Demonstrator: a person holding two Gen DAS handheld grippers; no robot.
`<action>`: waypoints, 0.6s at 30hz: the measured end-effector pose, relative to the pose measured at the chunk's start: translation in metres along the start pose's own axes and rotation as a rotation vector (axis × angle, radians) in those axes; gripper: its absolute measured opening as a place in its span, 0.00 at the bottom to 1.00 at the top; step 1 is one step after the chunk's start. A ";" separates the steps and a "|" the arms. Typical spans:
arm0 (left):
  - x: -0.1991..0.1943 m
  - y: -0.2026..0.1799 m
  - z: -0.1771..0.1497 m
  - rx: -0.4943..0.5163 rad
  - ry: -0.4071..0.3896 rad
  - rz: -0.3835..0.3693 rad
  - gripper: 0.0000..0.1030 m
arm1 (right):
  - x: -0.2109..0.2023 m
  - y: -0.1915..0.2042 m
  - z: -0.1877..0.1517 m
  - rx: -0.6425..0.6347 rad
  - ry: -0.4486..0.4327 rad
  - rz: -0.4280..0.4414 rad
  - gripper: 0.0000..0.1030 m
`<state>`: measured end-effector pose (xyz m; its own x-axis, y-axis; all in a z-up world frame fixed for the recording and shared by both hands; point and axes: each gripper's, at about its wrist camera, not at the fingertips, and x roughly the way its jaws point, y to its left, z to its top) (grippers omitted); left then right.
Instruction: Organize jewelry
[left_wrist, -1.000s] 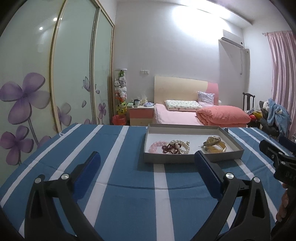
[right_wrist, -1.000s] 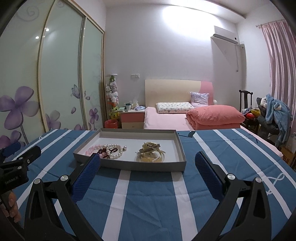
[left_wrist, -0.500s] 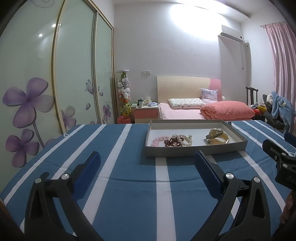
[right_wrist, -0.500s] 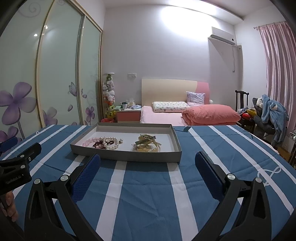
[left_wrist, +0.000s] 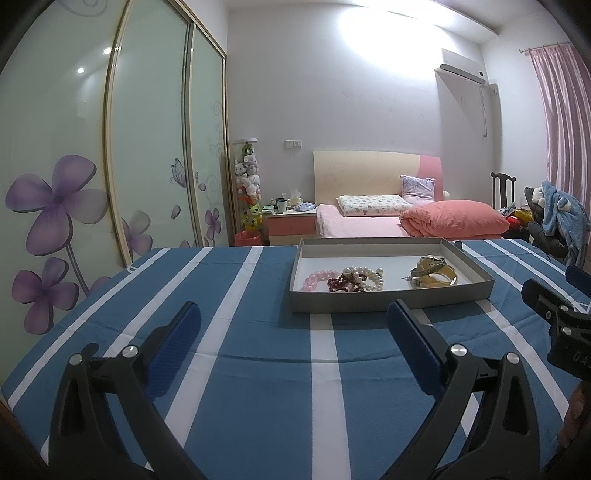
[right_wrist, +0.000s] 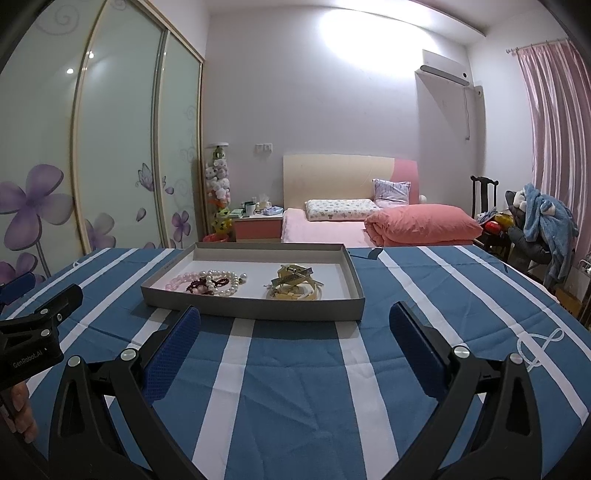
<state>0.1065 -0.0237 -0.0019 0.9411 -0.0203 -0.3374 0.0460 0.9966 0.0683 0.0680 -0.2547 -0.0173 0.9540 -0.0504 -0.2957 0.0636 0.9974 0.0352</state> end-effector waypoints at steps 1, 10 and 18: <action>0.000 0.000 0.000 0.001 0.000 0.000 0.96 | 0.000 0.000 0.000 0.000 0.000 0.000 0.98; 0.002 -0.005 -0.002 0.005 0.008 -0.005 0.96 | 0.000 0.001 -0.002 0.004 0.007 0.003 0.98; 0.004 -0.005 -0.002 0.006 0.024 -0.004 0.96 | 0.001 0.002 -0.002 0.005 0.011 0.006 0.98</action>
<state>0.1092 -0.0282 -0.0058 0.9326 -0.0224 -0.3602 0.0518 0.9960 0.0722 0.0690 -0.2529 -0.0192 0.9511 -0.0443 -0.3058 0.0599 0.9973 0.0419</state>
